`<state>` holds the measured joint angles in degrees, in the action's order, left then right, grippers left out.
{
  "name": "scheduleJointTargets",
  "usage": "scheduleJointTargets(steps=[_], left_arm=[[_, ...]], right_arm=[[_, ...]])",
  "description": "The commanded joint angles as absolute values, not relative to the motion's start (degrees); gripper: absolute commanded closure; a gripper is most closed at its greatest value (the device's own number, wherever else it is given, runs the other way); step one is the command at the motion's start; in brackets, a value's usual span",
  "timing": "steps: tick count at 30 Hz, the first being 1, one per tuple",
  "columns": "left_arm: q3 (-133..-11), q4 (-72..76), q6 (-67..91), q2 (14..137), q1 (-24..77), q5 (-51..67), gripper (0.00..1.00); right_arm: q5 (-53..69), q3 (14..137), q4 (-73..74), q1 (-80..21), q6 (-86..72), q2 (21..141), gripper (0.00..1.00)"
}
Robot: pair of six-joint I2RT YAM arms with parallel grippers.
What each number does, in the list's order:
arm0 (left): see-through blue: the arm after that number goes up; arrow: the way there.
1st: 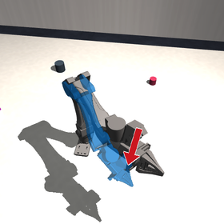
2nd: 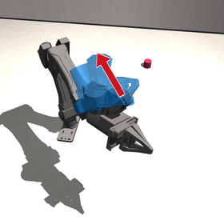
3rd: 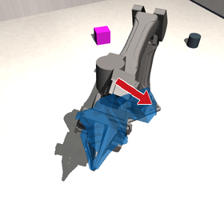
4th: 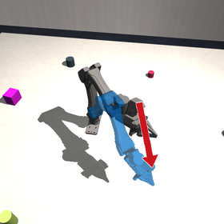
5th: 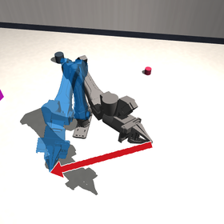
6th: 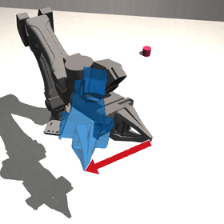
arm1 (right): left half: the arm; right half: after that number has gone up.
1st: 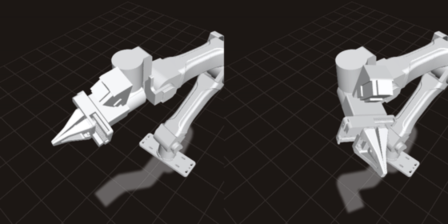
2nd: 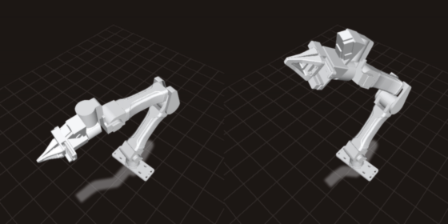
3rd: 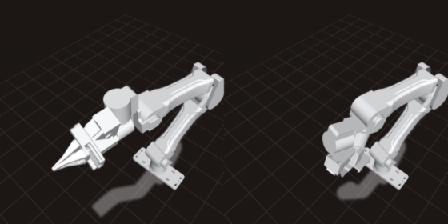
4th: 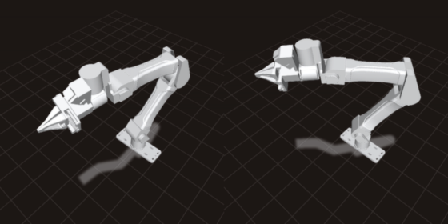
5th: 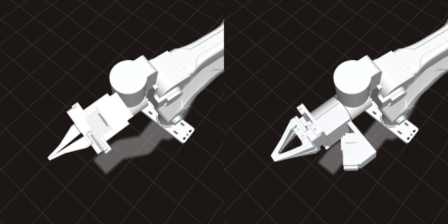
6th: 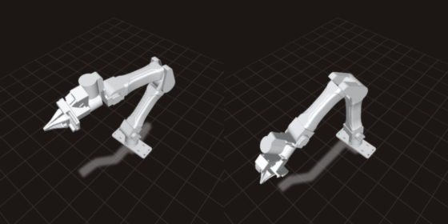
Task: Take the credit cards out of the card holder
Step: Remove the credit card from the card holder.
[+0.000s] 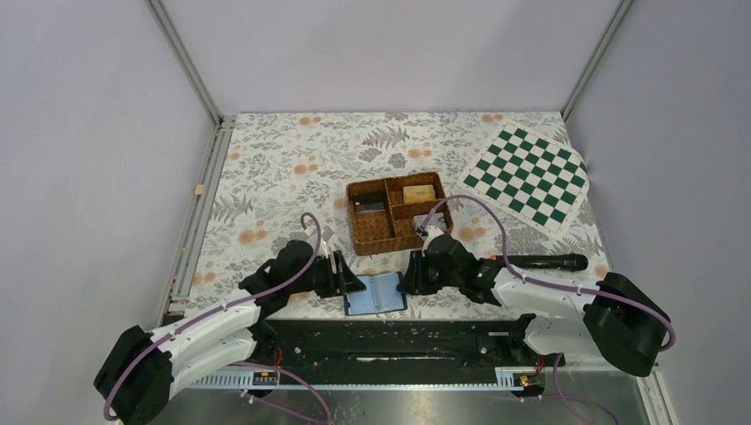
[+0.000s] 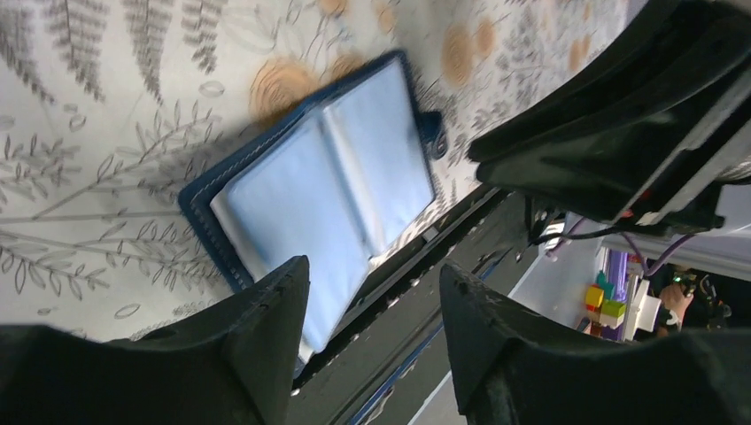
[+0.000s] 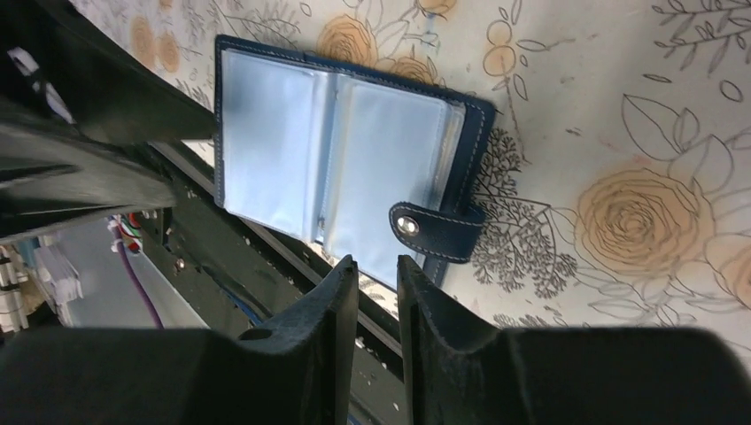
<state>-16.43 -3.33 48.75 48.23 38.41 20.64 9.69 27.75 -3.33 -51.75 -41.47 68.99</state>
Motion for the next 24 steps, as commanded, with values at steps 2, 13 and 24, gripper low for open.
scheduleJointTargets(steps=[2,13,24], left_arm=[[-13.04,5.46,54.82,47.91,40.25,19.69,0.51],[-8.49,3.85,57.3,47.77,41.69,9.64,0.62],[-7.8,-2.63,53.11,45.0,42.27,7.92,0.62]], right_arm=[[8.84,24.09,-20.04,-53.57,-45.1,67.67,0.7],[7.27,24.27,-23.58,-58.72,-42.94,74.15,0.6],[-9.4,30.87,-9.07,-61.55,-45.68,78.55,0.52]])
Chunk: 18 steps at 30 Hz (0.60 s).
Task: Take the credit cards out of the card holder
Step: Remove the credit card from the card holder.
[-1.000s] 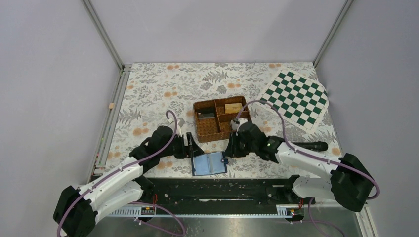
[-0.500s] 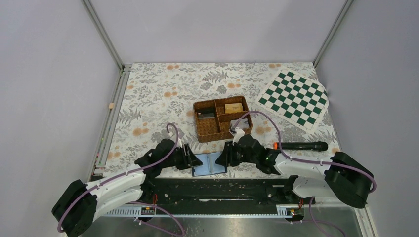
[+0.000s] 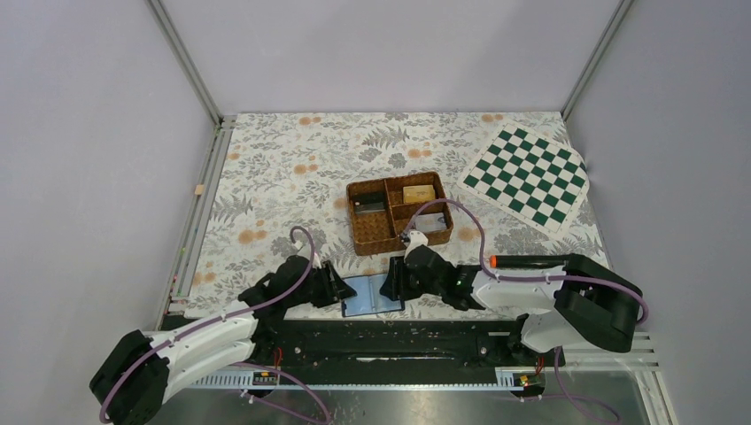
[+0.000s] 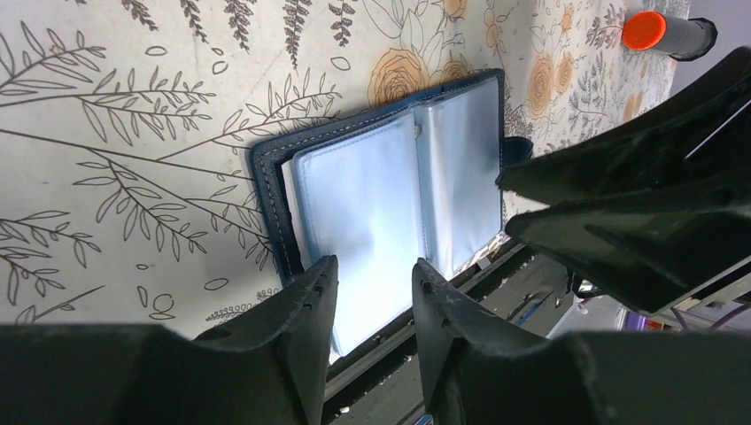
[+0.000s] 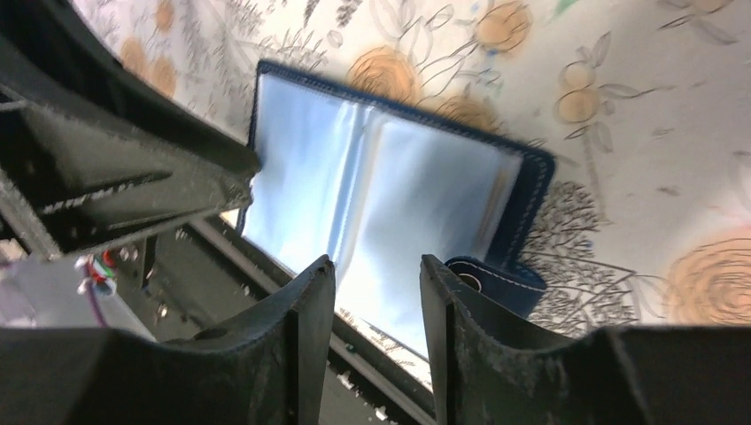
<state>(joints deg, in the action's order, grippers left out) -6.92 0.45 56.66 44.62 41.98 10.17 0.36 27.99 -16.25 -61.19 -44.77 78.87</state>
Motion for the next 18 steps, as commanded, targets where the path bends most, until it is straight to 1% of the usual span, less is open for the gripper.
scheduleJointTargets(steps=[1,6,11,14,18], left_arm=[[-7.75,-2.34,52.79,45.57,42.22,8.18,0.62],[-7.72,1.5,52.82,49.56,42.19,9.59,0.62],[-8.51,2.85,54.01,50.32,42.19,9.54,0.62],[-8.55,2.92,54.14,50.48,42.29,9.24,0.62],[-8.69,2.95,54.03,51.5,42.31,9.79,0.62]], right_arm=[[-10.32,30.59,-8.32,-61.6,-45.94,78.37,0.51],[-9.44,29.72,-7.16,-61.61,-45.9,77.99,0.5],[-7.86,30.59,-6.45,-61.6,-46.02,79.68,0.5],[-5.67,29.76,-8.76,-61.61,-46.82,79.51,0.5],[-2.36,26.91,-15.99,-61.53,-48.61,78.48,0.52]])
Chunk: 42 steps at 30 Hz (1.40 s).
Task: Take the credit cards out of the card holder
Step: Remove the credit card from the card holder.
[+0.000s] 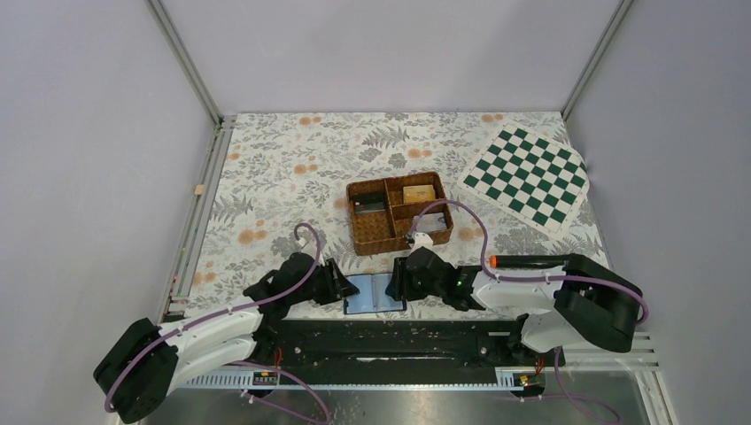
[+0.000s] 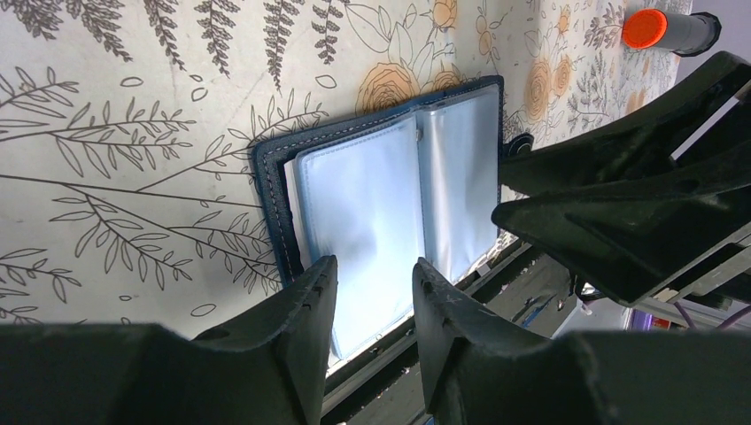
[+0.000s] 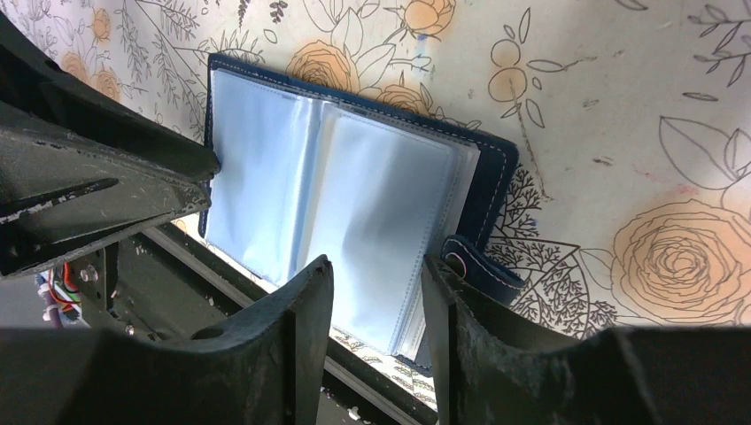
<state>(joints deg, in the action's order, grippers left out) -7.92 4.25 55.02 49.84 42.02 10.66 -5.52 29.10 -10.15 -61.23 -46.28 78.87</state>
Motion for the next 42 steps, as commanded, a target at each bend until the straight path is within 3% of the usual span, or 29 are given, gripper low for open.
scheduleJointTargets(steps=[1,17,42], left_arm=[[-8.77,2.91,54.04,51.78,42.31,9.9,0.62],[-8.85,3.26,55.07,52.03,42.9,10.08,0.62],[-8.83,3.28,56.09,51.81,43.27,10.43,0.6]], right_arm=[[-2.05,26.15,-17.67,-61.52,-49.2,78.02,0.52],[2.3,24.51,-26.28,-60.82,-50.19,72.91,0.54],[2.46,25.4,-25.06,-60.8,-49.51,75.15,0.77]])
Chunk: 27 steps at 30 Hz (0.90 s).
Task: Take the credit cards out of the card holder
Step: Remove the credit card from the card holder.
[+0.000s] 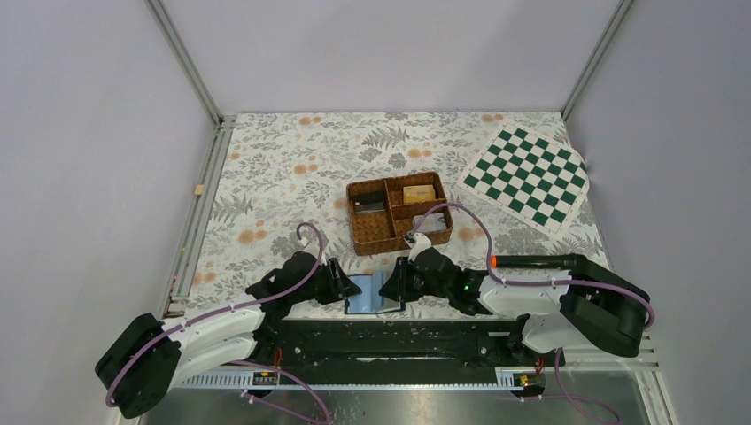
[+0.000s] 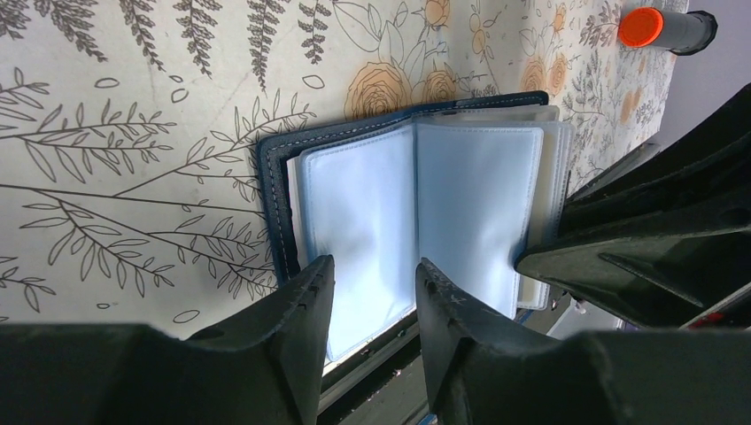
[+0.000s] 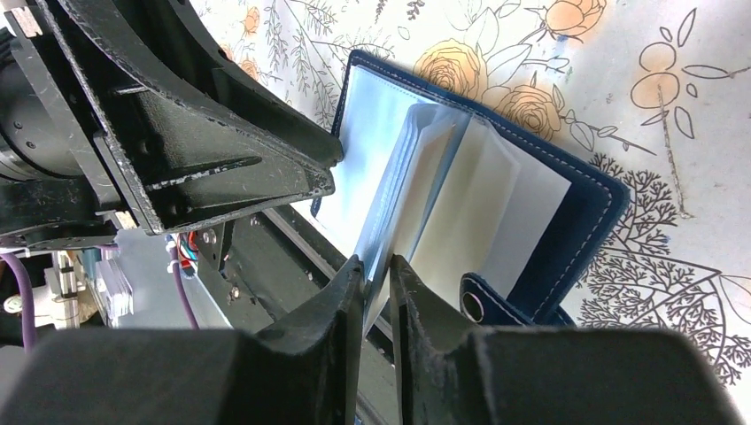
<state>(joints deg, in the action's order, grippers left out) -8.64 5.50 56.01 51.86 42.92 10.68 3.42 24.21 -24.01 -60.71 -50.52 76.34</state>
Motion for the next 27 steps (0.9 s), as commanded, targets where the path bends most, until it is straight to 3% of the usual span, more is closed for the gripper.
scheduleJointTargets(steps=[1,6,21,24,27], left_arm=[[-8.83,3.32,56.08,51.73,43.35,10.41,0.6],[-8.62,3.3,56.35,51.43,43.41,10.31,0.6],[-8.52,3.31,56.34,51.68,43.41,10.1,0.57],[-8.76,3.35,56.35,51.73,43.4,10.23,0.57],[-9.25,3.28,56.34,51.68,43.36,10.71,0.57]], right_arm=[[3.24,25.48,-25.91,-60.82,-49.51,75.39,0.76],[6.14,24.61,-31.52,-60.82,-51.93,76.59,0.72],[3.56,24.18,-29.73,-60.73,-52.26,75.6,0.94],[3.2,24.68,-27.82,-60.73,-51.96,75.76,0.91],[3.72,25.62,-26.53,-60.73,-51.24,75.88,0.79]])
